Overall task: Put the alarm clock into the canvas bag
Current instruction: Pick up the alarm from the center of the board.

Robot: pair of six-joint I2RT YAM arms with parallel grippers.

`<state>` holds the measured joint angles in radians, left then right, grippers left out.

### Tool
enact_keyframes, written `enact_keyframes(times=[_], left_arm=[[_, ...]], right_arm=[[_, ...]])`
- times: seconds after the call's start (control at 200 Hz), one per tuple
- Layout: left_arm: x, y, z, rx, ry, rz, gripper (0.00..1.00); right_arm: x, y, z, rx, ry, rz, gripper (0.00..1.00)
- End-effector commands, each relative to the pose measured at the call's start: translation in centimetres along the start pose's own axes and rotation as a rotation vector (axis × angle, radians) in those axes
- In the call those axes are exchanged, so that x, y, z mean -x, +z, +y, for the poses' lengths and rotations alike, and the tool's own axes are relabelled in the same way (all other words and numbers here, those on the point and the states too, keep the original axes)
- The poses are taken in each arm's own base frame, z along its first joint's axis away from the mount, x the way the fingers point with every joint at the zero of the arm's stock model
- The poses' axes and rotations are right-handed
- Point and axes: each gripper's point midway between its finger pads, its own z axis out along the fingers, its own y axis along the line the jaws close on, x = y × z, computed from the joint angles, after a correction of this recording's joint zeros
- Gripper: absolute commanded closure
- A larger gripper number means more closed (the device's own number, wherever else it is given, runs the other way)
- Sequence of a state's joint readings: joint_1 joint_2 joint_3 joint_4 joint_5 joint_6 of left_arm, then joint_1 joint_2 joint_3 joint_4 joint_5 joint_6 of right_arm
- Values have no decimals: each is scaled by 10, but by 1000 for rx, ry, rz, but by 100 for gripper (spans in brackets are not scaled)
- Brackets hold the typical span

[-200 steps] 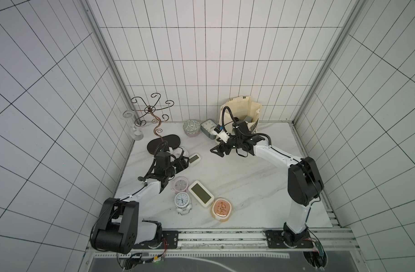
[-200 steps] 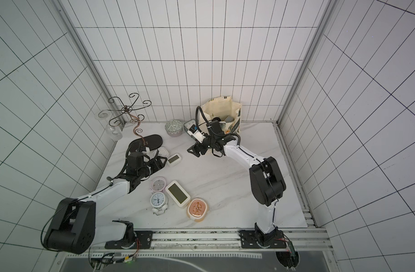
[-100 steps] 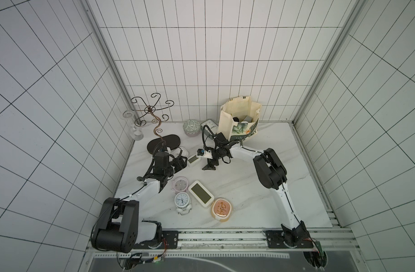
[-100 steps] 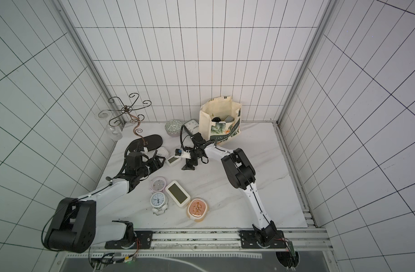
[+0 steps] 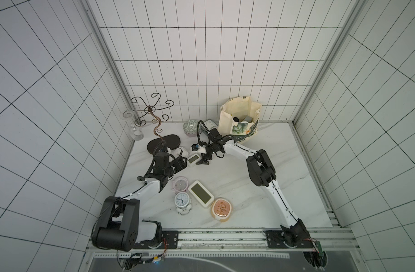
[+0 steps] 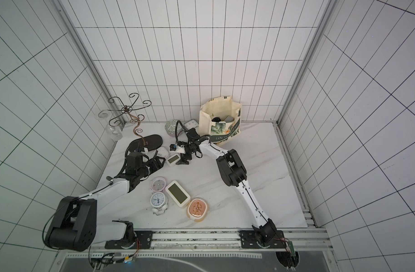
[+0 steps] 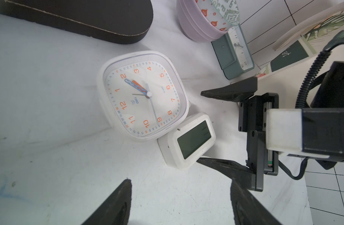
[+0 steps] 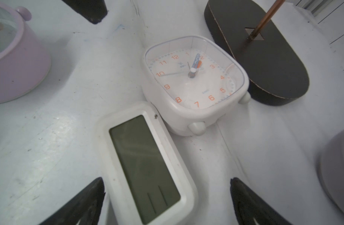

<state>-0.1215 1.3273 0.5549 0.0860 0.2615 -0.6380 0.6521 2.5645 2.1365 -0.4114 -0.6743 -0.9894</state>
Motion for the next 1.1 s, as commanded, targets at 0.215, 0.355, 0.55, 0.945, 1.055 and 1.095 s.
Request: enact_keyframes(times=[0.215,0.355,0.55,0.945,1.055,1.095], left_arm=[[-2,-1,4,9,7,3,23],[-1,-3,2,4,9,0,23],[3,-10,-5,-18,13,-19,23],[25,-52,-55,-233,129,-163,22],[32,-67,-72,-306,147,-212,23],[33,-71,-75,-322,154,-229,23]], right_arm=[[17,2,22,106,14,-33,15],[20,-5,31,122,33,-31,30],[32,-17,40,131,81,-52,44],[108,-128,34,-118,194,-106,51],[136,-179,20,-211,294,-183,50],[145,-198,17,-206,330,-221,50]])
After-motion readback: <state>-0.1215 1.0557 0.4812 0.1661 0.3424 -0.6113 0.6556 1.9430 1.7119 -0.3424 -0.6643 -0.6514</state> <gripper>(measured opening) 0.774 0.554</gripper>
